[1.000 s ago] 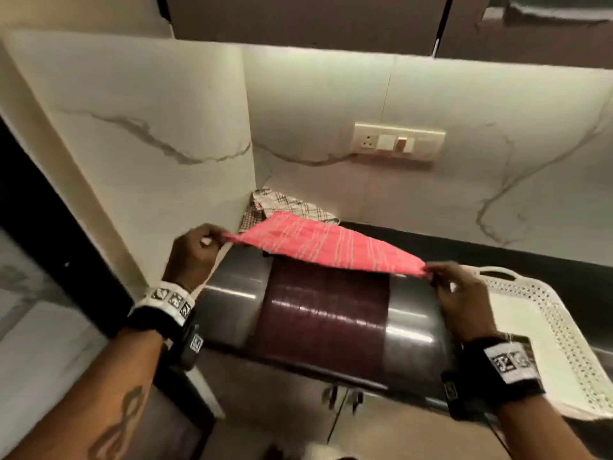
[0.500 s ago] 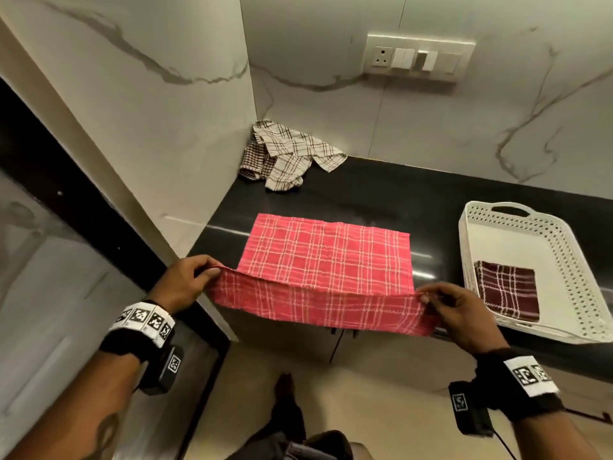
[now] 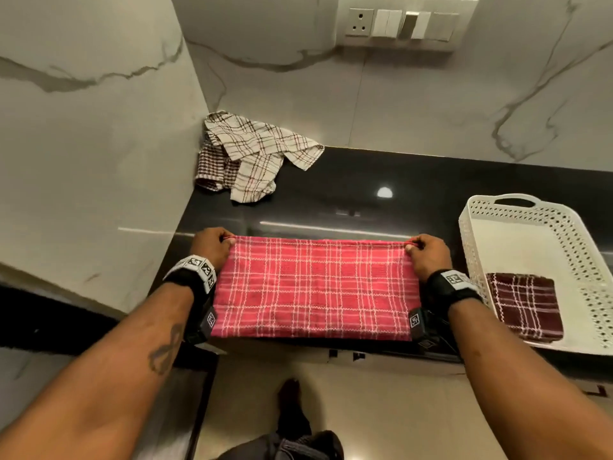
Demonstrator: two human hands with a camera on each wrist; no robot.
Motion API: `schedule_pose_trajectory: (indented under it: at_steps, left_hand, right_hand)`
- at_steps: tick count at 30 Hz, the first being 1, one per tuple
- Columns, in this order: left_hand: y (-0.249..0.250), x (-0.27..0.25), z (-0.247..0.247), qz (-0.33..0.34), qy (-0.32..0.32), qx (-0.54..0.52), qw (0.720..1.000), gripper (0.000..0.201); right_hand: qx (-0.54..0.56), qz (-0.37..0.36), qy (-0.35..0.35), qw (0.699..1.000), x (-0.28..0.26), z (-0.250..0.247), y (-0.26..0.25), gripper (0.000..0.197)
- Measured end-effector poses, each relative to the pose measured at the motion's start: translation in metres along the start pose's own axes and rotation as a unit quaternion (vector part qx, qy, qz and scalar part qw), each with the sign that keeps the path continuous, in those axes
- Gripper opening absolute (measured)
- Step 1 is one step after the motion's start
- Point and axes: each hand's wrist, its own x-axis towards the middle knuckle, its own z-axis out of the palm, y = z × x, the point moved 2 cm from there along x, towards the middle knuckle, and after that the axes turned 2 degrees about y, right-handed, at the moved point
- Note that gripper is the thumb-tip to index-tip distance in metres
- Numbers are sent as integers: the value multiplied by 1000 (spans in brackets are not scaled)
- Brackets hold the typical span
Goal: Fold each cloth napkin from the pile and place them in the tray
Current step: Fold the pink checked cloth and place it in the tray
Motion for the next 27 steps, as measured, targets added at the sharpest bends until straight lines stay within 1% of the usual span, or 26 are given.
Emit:
schedule_pose_trajectory:
  at_steps: [2, 4, 9, 12, 14, 15, 16, 17, 18, 19, 20, 21, 22, 23, 24, 25, 26, 27]
  left_hand:
    - [-7, 6, 8, -13, 3, -3, 1000, 9]
    - [-10, 13, 10, -12, 16, 0, 1000, 8]
    - [-12, 15, 9, -5, 24, 9, 1000, 5]
    - [-10, 16, 10, -14, 26, 17, 999, 6]
    - [-7, 16, 8, -31, 23, 25, 999, 10]
    - [-3, 14, 7, -31, 21, 57, 998, 17]
    - [4, 10, 7, -13, 22, 110, 994, 25]
    - [14, 6, 8, 23, 27, 166, 985, 33]
    - [27, -2, 11, 74, 35, 199, 977, 37]
    - [42, -11, 17, 134, 24, 210, 968, 39]
    - [58, -20, 27, 199, -10, 210, 957, 41]
    - [72, -30, 39, 261, -63, 210, 940, 45]
    - [83, -40, 54, 310, -123, 222, 916, 51]
    - [89, -47, 68, 337, -175, 251, 890, 56]
    - [89, -50, 80, 345, -209, 289, 868, 60]
    - [83, -51, 87, 341, -225, 317, 856, 64]
    - [73, -51, 89, 331, -225, 330, 855, 69]
    - [60, -51, 87, 318, -217, 333, 861, 72]
  right_hand:
    - [-18, 13, 7, 1000, 8, 8, 3, 8]
    - [-25, 31, 15, 999, 16, 13, 5, 11]
    - [-66, 39, 6, 997, 22, 16, 2, 9]
    - [-90, 68, 1, 994, 24, 18, -4, 10]
    - [-125, 70, -11, 990, 22, 18, -13, 10]
    - [-165, 55, -16, 985, 19, 18, -19, 11]
    - [-220, 30, -13, 975, 15, 18, -27, 16]
    - [-276, 2, -3, 961, 9, 19, -36, 23]
    - [-308, -31, 11, 951, -1, 23, -47, 28]
    - [-300, -67, 9, 952, -13, 30, -61, 30]
    - [-265, -106, -21, 958, -26, 42, -74, 33]
    - [-223, -147, -72, 961, -41, 58, -87, 39]
    - [-207, -179, -146, 951, -57, 77, -98, 48]
    - [-223, -202, -220, 928, -71, 97, -105, 58]
    - [-253, -213, -275, 903, -79, 113, -108, 65]
    - [-280, -213, -307, 884, -82, 125, -106, 69]
    - [-300, -210, -317, 875, -80, 130, -100, 71]
    - [-313, -203, -314, 873, -77, 128, -91, 75]
